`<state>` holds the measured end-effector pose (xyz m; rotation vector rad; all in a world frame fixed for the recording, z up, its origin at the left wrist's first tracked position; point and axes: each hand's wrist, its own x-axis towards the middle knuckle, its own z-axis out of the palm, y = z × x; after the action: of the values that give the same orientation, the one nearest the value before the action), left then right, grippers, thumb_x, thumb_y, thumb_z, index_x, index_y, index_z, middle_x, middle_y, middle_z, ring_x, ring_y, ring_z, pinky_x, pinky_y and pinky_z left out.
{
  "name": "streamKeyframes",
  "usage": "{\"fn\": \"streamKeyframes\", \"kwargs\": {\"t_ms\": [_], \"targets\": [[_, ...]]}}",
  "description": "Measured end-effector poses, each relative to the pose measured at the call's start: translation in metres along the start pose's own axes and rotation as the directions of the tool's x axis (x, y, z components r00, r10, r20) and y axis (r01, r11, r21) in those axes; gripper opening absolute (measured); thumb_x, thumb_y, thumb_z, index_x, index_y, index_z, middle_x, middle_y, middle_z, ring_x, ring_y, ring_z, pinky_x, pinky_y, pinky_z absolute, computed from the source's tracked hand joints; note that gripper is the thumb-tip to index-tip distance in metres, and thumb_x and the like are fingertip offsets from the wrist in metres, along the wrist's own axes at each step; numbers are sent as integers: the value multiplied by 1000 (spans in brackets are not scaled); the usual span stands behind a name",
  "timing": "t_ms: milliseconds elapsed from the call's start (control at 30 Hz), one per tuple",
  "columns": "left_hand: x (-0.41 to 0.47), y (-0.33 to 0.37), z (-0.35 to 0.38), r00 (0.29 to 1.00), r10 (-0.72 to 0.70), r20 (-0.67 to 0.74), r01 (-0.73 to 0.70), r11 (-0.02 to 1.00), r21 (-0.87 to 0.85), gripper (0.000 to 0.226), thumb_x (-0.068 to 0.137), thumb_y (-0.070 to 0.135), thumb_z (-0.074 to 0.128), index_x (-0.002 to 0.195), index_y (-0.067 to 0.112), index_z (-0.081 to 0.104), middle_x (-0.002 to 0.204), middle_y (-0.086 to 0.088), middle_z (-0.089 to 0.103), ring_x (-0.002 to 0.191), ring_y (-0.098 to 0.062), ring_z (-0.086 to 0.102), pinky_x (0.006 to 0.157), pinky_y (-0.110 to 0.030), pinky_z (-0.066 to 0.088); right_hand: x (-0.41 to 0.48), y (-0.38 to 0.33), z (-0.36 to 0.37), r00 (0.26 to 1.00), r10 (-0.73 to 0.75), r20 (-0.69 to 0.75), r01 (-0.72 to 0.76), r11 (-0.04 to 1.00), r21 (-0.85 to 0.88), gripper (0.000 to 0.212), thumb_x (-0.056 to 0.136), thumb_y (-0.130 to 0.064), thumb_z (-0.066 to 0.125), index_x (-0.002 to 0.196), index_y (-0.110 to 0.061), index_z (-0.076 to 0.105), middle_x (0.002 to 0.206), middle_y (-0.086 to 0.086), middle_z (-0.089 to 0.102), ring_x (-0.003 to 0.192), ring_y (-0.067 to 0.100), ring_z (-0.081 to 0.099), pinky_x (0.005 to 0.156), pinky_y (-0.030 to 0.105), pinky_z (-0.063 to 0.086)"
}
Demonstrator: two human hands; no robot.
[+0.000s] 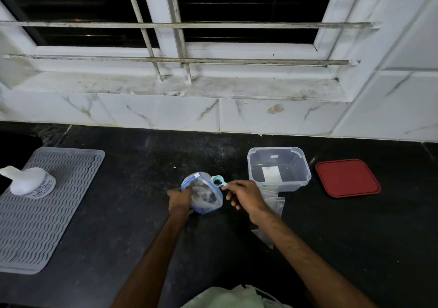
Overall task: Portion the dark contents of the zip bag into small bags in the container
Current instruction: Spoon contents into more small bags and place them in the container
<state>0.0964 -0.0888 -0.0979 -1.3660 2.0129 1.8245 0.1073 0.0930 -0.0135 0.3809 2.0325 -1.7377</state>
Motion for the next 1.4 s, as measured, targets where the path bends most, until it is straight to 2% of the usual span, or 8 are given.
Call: {"fn": "streamKeyframes", "kwargs": {"t_ms": [100, 367, 633, 900, 967, 1067, 1233, 1400], "targets": [[3, -6, 1, 1000, -1, 10, 3, 991, -132, 20, 87, 9, 65, 99, 4, 50, 103, -19, 60, 94, -35, 63, 80, -49, 55, -15, -3, -40, 1000, 10, 11, -10, 1000, -23, 20, 94, -18, 56, 90, -9, 73, 61, 3, 61, 47, 10, 47, 41, 20, 32], [-20, 3, 12, 959, 269, -89, -233, 927, 294, 46, 82, 10, 70, 121, 4, 45, 122, -19, 59, 112, -38, 58, 93, -40, 45, -38, 26, -122, 1000, -10, -17, 7, 982, -186, 17, 91, -14, 60, 84, -6, 73, 64, 10, 64, 43, 11, 47, 40, 19, 31], [-34, 11, 42, 973, 231, -28, -231, 973, 7, 40, 76, 8, 64, 110, 5, 43, 114, -18, 51, 104, -33, 59, 82, -39, 50, -43, 50, -149, 999, 1, 32, 12, 916, -402, 18, 89, -15, 62, 80, -6, 74, 55, 0, 65, 40, 8, 48, 40, 14, 35], [-53, 3, 26, 960, 278, 30, -279, 956, 93, 67, 80, 6, 73, 135, 6, 34, 137, -15, 36, 116, -28, 52, 92, -37, 51, -39, 54, -153, 997, -16, 70, 43, 912, -408, 17, 88, -15, 62, 79, -5, 73, 54, 0, 64, 39, 8, 49, 41, 15, 37], [-65, 1, 19, 914, 405, -8, -398, 900, 180, 79, 76, 7, 78, 141, 7, 32, 144, -14, 32, 130, -29, 41, 107, -39, 42, -39, 55, -153, 997, -14, 80, 46, 913, -406, 17, 89, -16, 62, 80, -6, 73, 56, 0, 65, 40, 7, 49, 42, 15, 38], [-101, -7, 25, 705, 708, -48, -675, 689, 263, 72, 78, 11, 77, 139, 5, 38, 141, -7, 39, 129, -20, 39, 107, -28, 33, -38, 58, -155, 995, -13, 96, 51, 908, -416, 18, 90, -17, 61, 80, -8, 73, 58, 1, 66, 42, 6, 50, 47, 18, 40], [-139, -42, 64, 740, 391, 547, -590, 768, 249, 38, 85, 16, 73, 118, 17, 53, 107, 0, 63, 90, -6, 61, 83, -21, 54, -38, 65, -157, 995, -47, 86, 85, 854, -513, 22, 86, -17, 58, 73, -10, 73, 57, 2, 67, 41, 8, 53, 51, 23, 46], [-140, -69, 93, 710, 307, 633, -608, 721, 332, 43, 79, 14, 77, 117, 18, 57, 98, 6, 64, 87, -11, 64, 76, -15, 52, -41, 75, -153, 968, -233, 92, 221, 622, -751, 20, 84, -25, 55, 78, -14, 71, 71, 1, 72, 63, 13, 68, 64, 28, 54]]}}
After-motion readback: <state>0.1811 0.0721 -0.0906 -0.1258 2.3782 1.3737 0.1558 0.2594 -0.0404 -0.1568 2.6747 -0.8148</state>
